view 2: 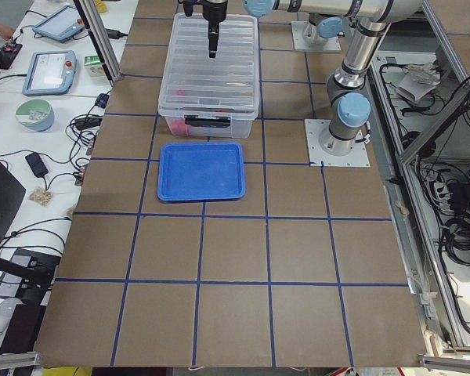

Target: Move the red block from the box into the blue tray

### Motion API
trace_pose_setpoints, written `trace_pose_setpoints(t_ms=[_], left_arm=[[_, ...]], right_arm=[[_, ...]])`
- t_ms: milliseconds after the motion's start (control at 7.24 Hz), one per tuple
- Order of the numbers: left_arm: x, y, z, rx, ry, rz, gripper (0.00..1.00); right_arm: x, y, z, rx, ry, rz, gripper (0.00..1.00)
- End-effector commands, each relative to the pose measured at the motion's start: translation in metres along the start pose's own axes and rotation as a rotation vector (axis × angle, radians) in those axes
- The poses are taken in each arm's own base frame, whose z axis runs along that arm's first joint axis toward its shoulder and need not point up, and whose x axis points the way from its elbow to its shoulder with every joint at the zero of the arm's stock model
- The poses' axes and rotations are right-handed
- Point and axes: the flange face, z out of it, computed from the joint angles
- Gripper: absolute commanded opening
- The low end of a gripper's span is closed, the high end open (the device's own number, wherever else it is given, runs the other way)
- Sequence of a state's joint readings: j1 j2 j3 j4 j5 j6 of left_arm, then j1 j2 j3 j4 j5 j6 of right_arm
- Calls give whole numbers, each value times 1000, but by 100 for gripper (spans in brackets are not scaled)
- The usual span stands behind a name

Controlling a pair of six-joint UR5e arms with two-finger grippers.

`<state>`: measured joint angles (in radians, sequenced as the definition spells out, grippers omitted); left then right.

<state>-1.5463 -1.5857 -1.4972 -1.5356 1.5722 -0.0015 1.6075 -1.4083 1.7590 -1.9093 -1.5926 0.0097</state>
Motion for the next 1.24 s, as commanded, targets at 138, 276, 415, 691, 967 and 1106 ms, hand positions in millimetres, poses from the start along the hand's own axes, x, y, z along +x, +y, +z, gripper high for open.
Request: trace_pose_setpoints(t_ms=[138, 276, 415, 691, 967, 1106], left_arm=[[0, 0, -1, 1, 0, 0, 100], [0, 0, 0, 0, 0, 0, 100], [0, 0, 0, 0, 0, 0, 100], [0, 0, -1, 1, 0, 0, 100], [-1, 0, -1, 3, -8, 3, 100], [-1, 0, -1, 3, -6, 0, 100]], right_arm=[[47, -6, 7, -15, 23, 63, 100], [71, -9, 10, -28, 20, 36, 100], [96, -11, 9, -33, 19, 26, 100], [147, -11, 5, -29, 21, 102, 100], [170, -10, 4, -31, 18, 109, 100], [171, -10, 7, -36, 18, 110, 100]])
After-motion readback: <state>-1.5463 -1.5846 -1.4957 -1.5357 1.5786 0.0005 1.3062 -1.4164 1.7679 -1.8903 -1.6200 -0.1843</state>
